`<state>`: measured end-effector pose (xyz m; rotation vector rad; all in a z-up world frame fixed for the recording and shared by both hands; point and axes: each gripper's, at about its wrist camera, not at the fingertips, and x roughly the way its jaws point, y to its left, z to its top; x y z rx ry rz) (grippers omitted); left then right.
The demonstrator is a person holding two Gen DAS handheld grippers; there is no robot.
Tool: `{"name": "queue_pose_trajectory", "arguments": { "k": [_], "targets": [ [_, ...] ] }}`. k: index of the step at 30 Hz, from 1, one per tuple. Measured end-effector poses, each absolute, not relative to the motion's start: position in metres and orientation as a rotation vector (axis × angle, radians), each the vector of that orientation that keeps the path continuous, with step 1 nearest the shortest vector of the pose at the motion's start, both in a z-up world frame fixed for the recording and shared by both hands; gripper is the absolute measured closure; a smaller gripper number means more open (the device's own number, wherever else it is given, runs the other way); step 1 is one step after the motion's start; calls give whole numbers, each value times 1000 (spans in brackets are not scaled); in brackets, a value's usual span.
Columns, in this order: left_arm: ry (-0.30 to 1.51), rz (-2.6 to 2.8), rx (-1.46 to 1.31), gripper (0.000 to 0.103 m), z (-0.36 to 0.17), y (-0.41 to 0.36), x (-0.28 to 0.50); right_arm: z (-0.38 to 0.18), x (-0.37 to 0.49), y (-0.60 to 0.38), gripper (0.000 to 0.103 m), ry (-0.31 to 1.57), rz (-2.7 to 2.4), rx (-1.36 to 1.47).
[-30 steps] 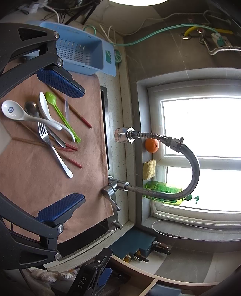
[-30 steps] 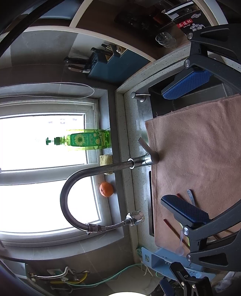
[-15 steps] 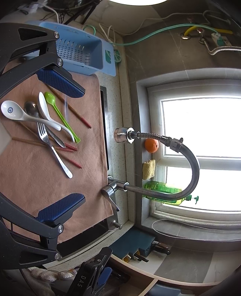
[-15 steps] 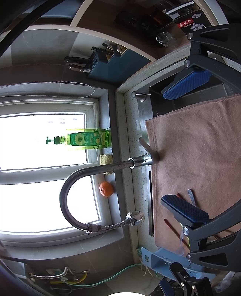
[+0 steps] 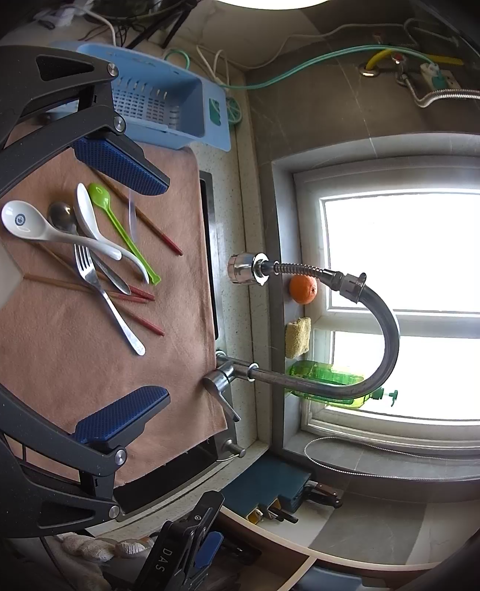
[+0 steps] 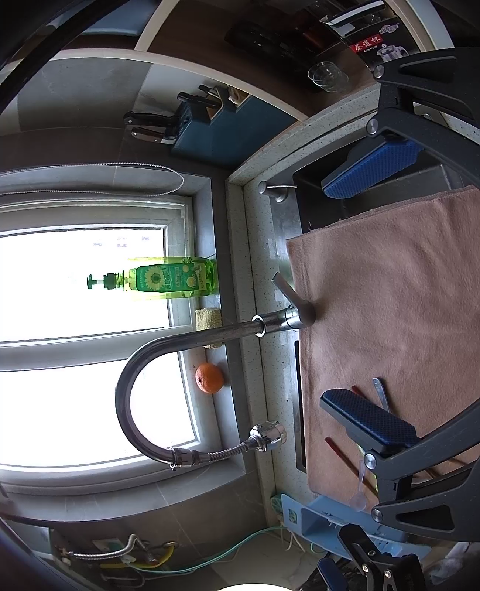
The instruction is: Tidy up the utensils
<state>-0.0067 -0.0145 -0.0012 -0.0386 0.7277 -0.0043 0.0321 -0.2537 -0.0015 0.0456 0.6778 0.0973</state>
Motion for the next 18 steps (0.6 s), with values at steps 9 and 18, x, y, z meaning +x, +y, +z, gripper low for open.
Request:
{"name": "queue_pose_trajectory", "arguments": {
  "k": [9,18],
  "targets": [
    [729,-7,-35,1,-2,-14,-5,-3,32,-254,1,678,98,46],
    [730,-9,-35,1,-2,-15,-4,-3,33,-254,1,679,97,47]
  ]
}}
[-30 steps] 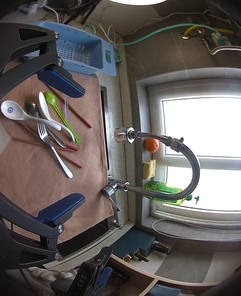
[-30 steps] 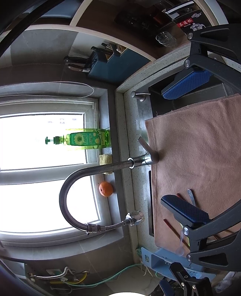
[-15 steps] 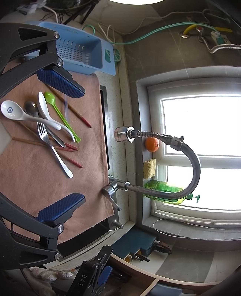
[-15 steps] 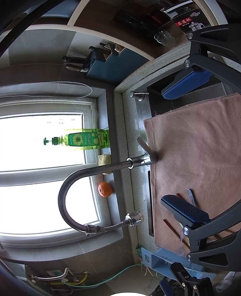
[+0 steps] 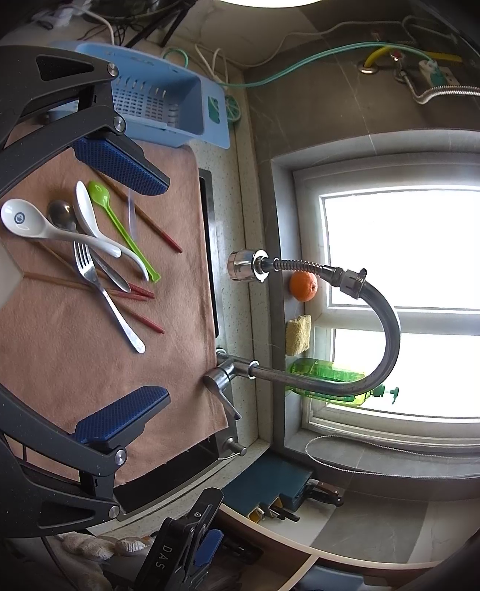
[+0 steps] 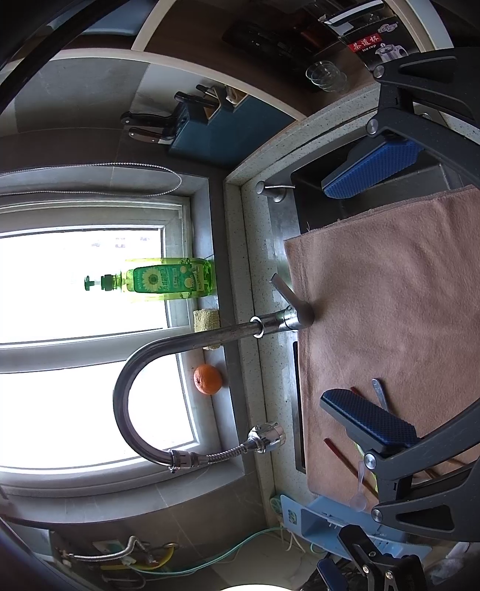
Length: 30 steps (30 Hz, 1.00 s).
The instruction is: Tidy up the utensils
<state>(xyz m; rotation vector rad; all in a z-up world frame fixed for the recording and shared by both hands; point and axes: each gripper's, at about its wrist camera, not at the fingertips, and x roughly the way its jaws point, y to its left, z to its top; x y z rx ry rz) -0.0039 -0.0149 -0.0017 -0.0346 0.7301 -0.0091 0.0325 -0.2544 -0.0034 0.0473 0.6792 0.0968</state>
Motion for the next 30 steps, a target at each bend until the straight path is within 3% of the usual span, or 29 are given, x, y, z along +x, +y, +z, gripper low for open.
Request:
{"name": "queue_pose_trajectory", "arguments": {
  "k": [26,30],
  "targets": [
    [812,64,-91,1,-30,23,-23,-42,42,-238,1,815,224,82],
    [834,94,-114,5,-39,41,-35,-52,46,-231,1,865,278,110]
  ]
}}
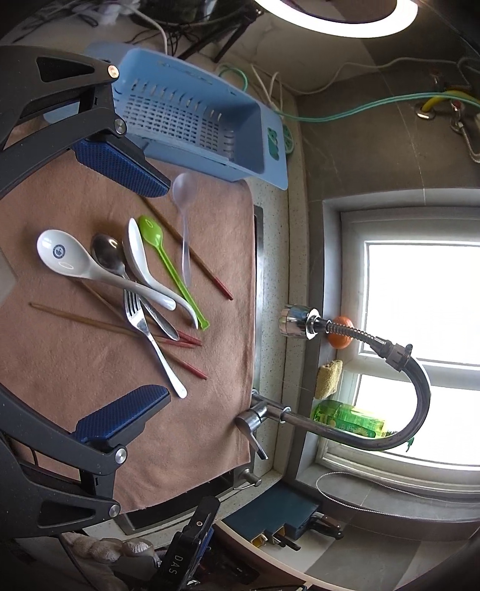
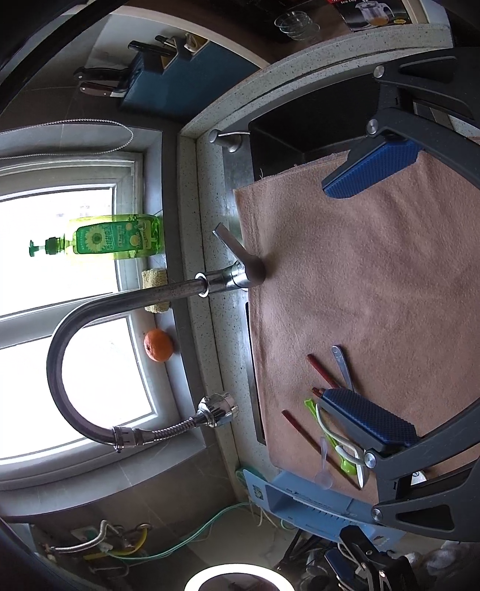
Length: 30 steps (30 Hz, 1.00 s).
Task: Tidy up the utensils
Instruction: 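Move the left tool down to the white ceramic spoon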
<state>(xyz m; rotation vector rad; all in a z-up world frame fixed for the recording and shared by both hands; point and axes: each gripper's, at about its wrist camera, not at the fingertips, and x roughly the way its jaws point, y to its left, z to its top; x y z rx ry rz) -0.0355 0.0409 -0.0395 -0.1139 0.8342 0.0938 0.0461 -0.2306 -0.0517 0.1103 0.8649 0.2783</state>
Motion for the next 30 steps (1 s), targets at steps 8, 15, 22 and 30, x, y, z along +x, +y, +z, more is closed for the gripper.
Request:
{"name": "queue_pose_trajectory", "arguments": {
  "k": [8,15,22,30],
  "targets": [
    [889,146,-159,15,-57,71,-62,-70,51,-203,23,968,396,146],
    [951,110,-209,21,-78,79,-83,-82,54,-164,38,1036,556,165],
    [999,56,-219,31,-102,83,-97,-102,55,-106,54,1149,760,179],
    [1053,-43,-244,48,-135,89,-100,-132,65,-53,69,1275,861,209]
  ]
}}
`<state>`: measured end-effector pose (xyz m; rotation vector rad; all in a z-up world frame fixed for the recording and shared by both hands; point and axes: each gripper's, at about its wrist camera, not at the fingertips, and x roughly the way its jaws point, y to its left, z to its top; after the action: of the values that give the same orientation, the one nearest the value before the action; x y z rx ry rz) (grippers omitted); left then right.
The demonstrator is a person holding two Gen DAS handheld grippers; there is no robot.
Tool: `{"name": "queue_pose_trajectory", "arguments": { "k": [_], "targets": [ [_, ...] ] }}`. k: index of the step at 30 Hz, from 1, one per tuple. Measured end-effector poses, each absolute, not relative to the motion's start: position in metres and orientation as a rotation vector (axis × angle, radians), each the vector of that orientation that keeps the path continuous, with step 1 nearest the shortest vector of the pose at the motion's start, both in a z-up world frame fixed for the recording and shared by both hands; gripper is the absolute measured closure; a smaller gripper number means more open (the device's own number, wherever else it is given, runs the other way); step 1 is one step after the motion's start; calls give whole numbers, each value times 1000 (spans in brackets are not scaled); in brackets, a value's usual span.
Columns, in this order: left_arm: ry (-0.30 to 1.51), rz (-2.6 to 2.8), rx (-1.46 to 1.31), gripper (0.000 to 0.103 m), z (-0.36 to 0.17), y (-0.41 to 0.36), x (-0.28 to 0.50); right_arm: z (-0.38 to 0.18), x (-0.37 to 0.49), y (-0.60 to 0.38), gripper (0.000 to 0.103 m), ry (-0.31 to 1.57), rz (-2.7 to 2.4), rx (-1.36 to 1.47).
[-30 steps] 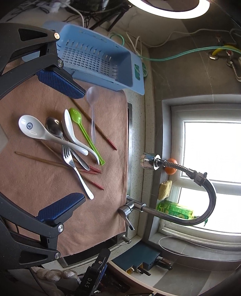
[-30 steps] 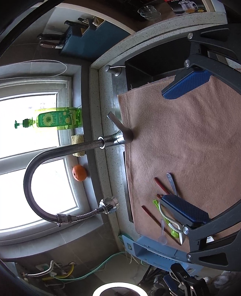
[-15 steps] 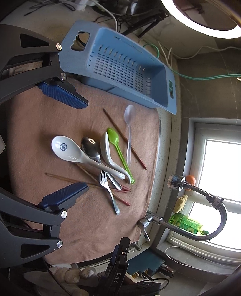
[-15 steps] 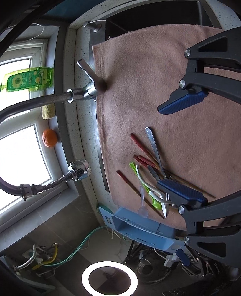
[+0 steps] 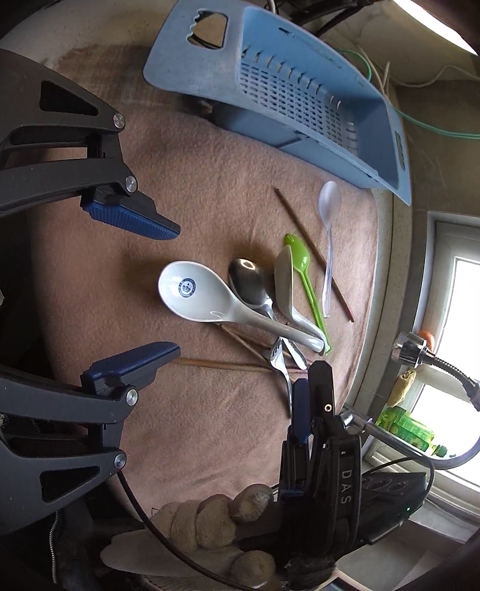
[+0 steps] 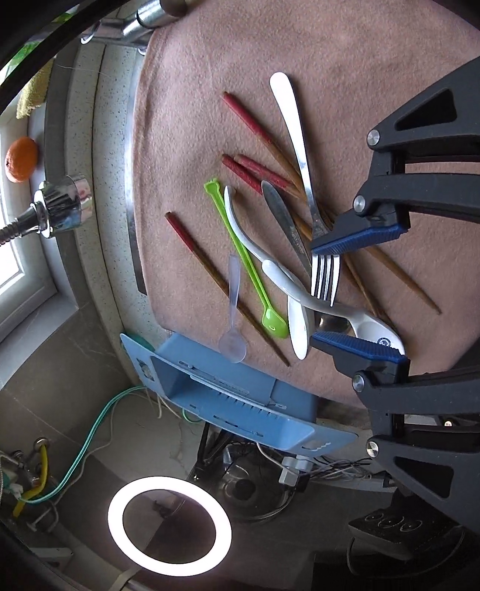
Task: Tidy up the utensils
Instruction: 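Move the left tool down to the white ceramic spoon, then close the left gripper on the white ceramic spoon and lift it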
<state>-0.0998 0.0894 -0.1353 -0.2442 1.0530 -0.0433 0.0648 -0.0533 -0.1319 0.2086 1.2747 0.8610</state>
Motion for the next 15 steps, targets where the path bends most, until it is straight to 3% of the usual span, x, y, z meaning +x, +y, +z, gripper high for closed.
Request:
{"name": "queue_pose_trajectory", "arguments": {
  "k": [11,15],
  "targets": [
    [1096,-126,-258,65,-162,93,-92,-154,66,-30,78,1364,867,235],
    [1096,-144,-258,66,-163,91,-89,-156,69,-27,82,1368,845,222]
  ]
}}
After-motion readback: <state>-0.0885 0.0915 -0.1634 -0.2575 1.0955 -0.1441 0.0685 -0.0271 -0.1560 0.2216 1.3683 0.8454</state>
